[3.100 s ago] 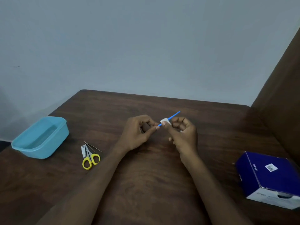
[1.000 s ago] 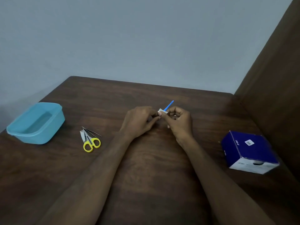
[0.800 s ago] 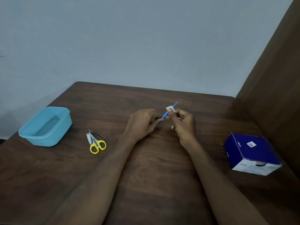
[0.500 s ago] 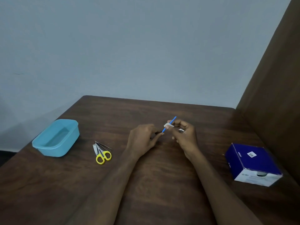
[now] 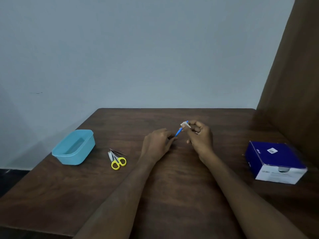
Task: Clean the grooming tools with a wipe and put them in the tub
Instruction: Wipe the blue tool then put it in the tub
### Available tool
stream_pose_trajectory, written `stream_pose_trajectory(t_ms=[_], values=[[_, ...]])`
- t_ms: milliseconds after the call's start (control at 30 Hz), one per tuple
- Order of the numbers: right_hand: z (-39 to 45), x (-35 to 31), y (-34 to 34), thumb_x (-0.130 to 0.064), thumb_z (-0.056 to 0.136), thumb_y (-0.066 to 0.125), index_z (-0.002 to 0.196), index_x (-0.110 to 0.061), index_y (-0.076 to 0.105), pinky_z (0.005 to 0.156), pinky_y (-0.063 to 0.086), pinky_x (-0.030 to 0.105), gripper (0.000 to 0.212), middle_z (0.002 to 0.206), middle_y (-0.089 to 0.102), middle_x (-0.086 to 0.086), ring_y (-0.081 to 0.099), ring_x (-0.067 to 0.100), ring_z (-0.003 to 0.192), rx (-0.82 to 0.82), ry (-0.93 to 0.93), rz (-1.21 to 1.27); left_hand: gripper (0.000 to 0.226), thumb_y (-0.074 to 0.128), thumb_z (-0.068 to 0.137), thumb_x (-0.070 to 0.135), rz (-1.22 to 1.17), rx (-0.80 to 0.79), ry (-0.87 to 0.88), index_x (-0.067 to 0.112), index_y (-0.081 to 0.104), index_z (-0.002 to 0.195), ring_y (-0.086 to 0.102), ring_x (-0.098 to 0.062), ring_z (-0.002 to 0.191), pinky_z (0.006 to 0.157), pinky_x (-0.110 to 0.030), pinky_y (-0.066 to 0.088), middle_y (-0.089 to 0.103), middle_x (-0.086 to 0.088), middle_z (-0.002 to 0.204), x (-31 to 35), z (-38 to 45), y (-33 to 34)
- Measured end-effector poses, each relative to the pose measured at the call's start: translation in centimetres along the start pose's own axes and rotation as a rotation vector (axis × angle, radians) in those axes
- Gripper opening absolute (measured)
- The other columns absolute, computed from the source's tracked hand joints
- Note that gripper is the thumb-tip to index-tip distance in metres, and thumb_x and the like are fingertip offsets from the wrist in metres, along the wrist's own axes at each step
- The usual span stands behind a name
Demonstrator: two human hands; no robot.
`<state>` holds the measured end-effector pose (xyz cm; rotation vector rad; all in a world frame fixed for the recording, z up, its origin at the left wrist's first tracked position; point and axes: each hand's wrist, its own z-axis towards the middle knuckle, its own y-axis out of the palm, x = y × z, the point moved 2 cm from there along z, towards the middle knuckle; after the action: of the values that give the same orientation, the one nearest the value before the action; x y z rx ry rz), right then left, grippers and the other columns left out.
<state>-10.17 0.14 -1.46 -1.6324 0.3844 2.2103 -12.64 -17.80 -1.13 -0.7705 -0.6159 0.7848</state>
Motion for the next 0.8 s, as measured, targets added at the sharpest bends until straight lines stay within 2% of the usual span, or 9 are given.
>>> stream_pose_trajectory(t_ms=[100, 200, 333, 467, 567, 667, 800], values=[[-0.6, -0.1, -0.2, -0.032, 0.09, 0.086, 0.088, -0.018, 0.075, 0.05, 0.049, 0.028, 0.018, 0.081, 0.08, -0.002, 0.058, 0.016, 0.051, -0.003, 0.007, -0.002, 0.026, 0.058, 0.105, 0.048, 0.073, -0.038, 0.041, 0.031, 0.075, 0.114, 0.069, -0.023, 0.099, 0.064, -0.033, 0.043, 0.066, 0.005, 0.103, 0.9, -0.6, -0.5], [-0.7, -0.3, -0.1, -0.043, 0.094, 0.079, 0.085, -0.018, 0.073, 0.053, 0.05, 0.03, 0.027, 0.08, 0.08, -0.006, 0.059, 0.018, 0.047, -0.017, -0.015, -0.055, 0.027, 0.056, 0.106, 0.046, 0.08, -0.033, 0.024, 0.031, 0.075, 0.117, 0.068, -0.023, 0.101, 0.066, -0.034, 0.044, 0.067, 0.005, 0.105, 0.6, -0.7, -0.5], [-0.7, -0.5, 0.0, -0.05, 0.101, 0.068, 0.088, -0.019, 0.076, 0.049, 0.041, 0.025, 0.034, 0.082, 0.081, -0.006, 0.057, 0.021, 0.045, -0.018, 0.007, -0.026, 0.024, 0.06, 0.104, 0.046, 0.051, 0.038, 0.003, 0.031, 0.076, 0.114, 0.068, -0.023, 0.096, 0.065, -0.036, 0.049, 0.068, 0.005, 0.101, 0.3, -1.5, -0.4], [-0.9, -0.5, -0.3, -0.028, 0.092, 0.084, 0.087, -0.015, 0.074, 0.047, 0.044, 0.024, 0.017, 0.082, 0.08, 0.0, 0.053, 0.013, 0.046, -0.039, 0.018, 0.013, 0.018, 0.066, 0.101, 0.045, -0.004, 0.074, -0.003, 0.032, 0.077, 0.107, 0.067, -0.017, 0.09, 0.061, -0.028, 0.038, 0.067, 0.009, 0.093, 0.3, -1.5, -0.5], [-1.2, -0.3, -0.1, -0.018, 0.087, 0.088, 0.091, -0.017, 0.077, 0.049, 0.049, 0.024, 0.012, 0.085, 0.08, 0.001, 0.059, 0.012, 0.055, -0.102, 0.001, 0.029, 0.013, 0.073, 0.095, 0.045, -0.06, 0.053, -0.011, 0.033, 0.076, 0.1, 0.067, -0.013, 0.088, 0.061, -0.026, 0.037, 0.068, 0.012, 0.09, -0.3, -1.5, -0.6], [-1.2, -0.1, 0.2, -0.016, 0.084, 0.09, 0.096, -0.017, 0.079, 0.05, 0.05, 0.023, 0.017, 0.084, 0.08, 0.0, 0.065, 0.008, 0.063, -0.13, -0.011, 0.007, 0.011, 0.077, 0.092, 0.043, -0.082, 0.033, -0.032, 0.033, 0.074, 0.095, 0.066, -0.012, 0.086, 0.061, -0.027, 0.04, 0.069, 0.013, 0.09, -0.3, -1.4, -0.8], [-1.1, -0.1, 0.3, -0.015, 0.082, 0.092, 0.097, -0.018, 0.078, 0.049, 0.049, 0.022, 0.02, 0.082, 0.08, -0.002, 0.062, 0.003, 0.055, -0.134, 0.012, -0.017, 0.017, 0.078, 0.089, 0.045, -0.083, 0.025, -0.069, 0.03, 0.07, 0.087, 0.065, -0.01, 0.082, 0.061, -0.03, 0.05, 0.07, 0.012, 0.087, -0.2, -1.4, -0.6]])
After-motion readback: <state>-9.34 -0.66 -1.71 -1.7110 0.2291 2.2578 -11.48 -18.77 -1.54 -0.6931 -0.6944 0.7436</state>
